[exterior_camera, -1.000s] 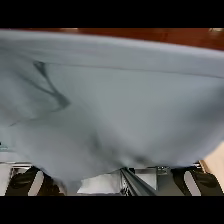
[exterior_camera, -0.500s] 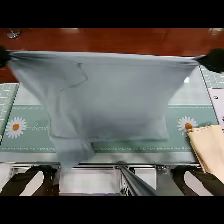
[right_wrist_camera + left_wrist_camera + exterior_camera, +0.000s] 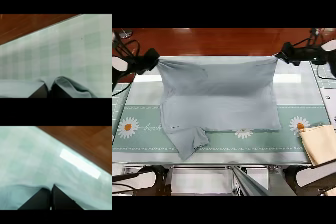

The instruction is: Fold the shirts.

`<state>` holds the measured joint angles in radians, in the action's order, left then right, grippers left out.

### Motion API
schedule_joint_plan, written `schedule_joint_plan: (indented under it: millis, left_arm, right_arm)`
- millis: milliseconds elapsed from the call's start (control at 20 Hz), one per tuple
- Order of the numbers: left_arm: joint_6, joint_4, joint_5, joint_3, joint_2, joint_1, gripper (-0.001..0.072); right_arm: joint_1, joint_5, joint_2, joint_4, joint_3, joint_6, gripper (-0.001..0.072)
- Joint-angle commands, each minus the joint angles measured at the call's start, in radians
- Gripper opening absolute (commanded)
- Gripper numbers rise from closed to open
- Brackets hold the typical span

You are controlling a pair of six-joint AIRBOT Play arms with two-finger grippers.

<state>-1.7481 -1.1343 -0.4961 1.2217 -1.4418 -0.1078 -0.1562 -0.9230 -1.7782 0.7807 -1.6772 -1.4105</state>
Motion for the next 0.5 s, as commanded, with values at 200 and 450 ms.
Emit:
schedule_joint_plan:
  millis: [200,450]
  left_arm:
    - [0.002,0.062,-0.229,0.059,-0.079,-0.048,0.0021]
    - [0.278,0.001,-0.640,0.156,-0.078,-0.071,0.0021]
  right_arm:
    - [-0.027,-0.188,-0.134,-0.024,-0.119,-0.061,0.0038]
    - [-0.053,-0.488,-0.088,0.146,-0.119,-0.004,0.0038]
